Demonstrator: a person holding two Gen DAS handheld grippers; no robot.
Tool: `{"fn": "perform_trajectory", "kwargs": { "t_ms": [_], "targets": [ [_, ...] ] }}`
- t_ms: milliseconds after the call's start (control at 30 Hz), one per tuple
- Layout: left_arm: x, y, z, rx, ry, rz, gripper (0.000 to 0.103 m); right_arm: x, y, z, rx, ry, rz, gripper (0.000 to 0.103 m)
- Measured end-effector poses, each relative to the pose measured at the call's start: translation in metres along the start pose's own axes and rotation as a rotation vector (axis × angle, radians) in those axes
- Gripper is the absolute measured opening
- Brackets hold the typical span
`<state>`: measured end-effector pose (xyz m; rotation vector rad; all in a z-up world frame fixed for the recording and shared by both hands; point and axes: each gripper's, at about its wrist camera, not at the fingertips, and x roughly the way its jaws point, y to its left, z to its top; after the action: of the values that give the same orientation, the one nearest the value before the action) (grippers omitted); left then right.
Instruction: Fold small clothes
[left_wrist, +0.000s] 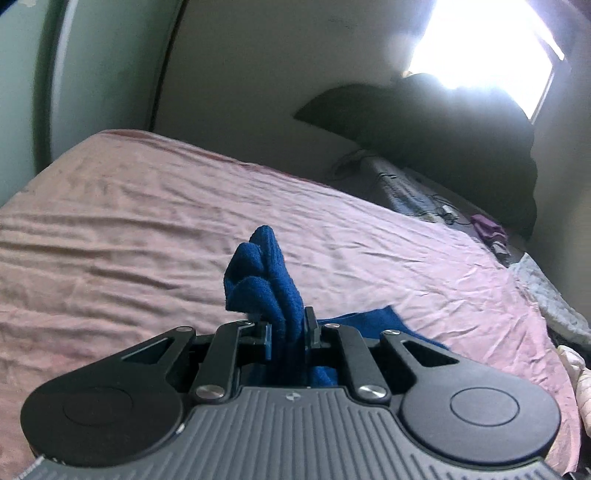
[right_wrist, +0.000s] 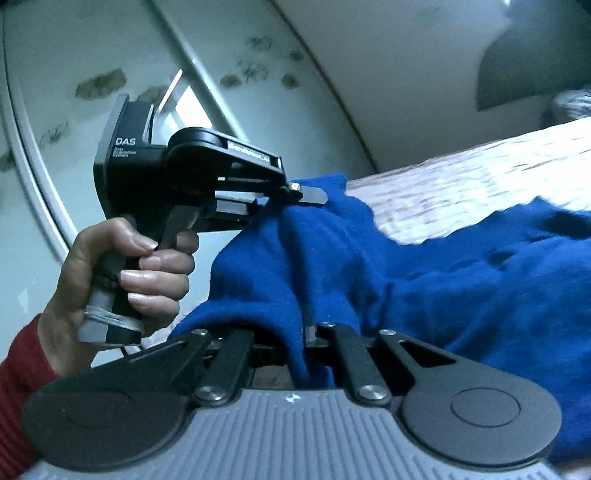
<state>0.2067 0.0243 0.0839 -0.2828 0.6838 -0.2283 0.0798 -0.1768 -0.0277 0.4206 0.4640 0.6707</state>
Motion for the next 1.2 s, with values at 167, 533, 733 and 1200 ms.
{"fn": "perform_trajectory", "kwargs": {
  "t_ms": [167,533,733,1200],
  "targets": [
    [0.008,-0.042,0.002,0.038,-0.002,-0.03,0.014,-0.03,-0.019,0.007,0.034,-0.055,-0.036,0.005],
    [0.056,-0.141,-0.016,0.191,0.049,-0.089,0.014,-0.086,-0.071,0.008,0.134,-0.138,-0.152,0.005],
    [0.094,-0.181,-0.037,0.27,0.104,-0.095,0.014,-0.106,-0.1,-0.001,0.215,-0.151,-0.2,0.005],
    [0.14,-0.211,-0.072,0.293,0.15,-0.112,0.053,-0.125,-0.139,-0.022,0.375,-0.083,-0.28,0.006]
  ]
}}
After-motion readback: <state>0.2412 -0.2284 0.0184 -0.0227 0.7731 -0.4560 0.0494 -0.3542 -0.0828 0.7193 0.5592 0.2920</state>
